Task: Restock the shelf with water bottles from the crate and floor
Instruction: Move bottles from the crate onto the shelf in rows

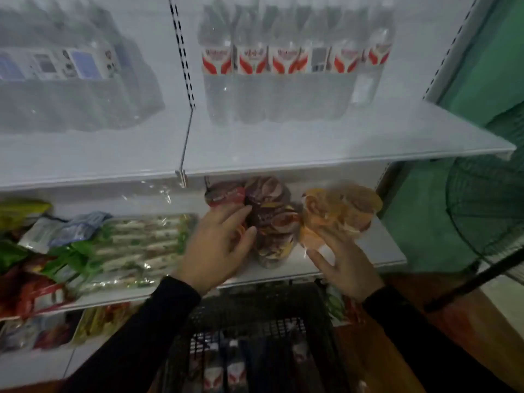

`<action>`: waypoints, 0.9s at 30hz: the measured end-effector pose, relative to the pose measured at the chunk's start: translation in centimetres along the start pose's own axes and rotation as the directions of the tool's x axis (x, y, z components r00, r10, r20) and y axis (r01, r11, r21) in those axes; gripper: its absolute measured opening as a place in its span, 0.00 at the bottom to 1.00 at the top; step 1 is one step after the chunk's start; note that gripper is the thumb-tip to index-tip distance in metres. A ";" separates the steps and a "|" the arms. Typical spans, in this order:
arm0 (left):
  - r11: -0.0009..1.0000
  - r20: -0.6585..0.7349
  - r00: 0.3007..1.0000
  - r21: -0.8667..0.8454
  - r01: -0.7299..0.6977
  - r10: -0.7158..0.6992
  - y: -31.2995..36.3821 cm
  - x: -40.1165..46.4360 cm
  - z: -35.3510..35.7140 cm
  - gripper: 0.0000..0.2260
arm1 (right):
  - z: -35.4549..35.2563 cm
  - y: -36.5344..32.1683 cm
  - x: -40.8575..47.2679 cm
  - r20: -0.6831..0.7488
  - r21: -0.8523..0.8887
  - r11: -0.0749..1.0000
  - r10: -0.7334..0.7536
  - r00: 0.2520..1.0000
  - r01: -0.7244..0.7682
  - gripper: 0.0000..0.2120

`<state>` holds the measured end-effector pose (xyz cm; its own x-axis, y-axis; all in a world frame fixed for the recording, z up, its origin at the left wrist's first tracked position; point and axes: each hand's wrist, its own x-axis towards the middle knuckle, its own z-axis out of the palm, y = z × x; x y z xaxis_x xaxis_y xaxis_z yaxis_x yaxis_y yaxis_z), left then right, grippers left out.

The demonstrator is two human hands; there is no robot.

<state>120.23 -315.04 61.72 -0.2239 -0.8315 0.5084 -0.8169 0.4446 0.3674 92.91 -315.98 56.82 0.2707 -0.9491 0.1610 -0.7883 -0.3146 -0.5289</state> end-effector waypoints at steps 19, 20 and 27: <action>0.873 0.888 0.246 0.268 0.408 -0.388 -8.8 -24.3 26.8 0.24 | 31.3 16.7 -12.8 0.659 -0.232 0.813 0.535 0.529 -0.534 0.32; 0.858 0.887 0.225 0.281 0.431 -0.403 -9.2 -25.1 28.3 0.24 | 32.8 17.7 -13.0 0.655 -0.241 0.799 0.553 0.516 -0.551 0.33; 0.803 0.898 0.186 0.245 0.544 -0.400 -9.6 -28.5 35.5 0.20 | 40.3 21.8 -13.9 0.418 -0.334 0.646 0.754 0.507 -0.686 0.40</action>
<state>115.60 -307.43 16.04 -0.1923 -0.6310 -0.7515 -0.9077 -0.1766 0.3806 94.23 -308.95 9.52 -0.2259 -0.7115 -0.6654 -0.8797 0.4424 -0.1744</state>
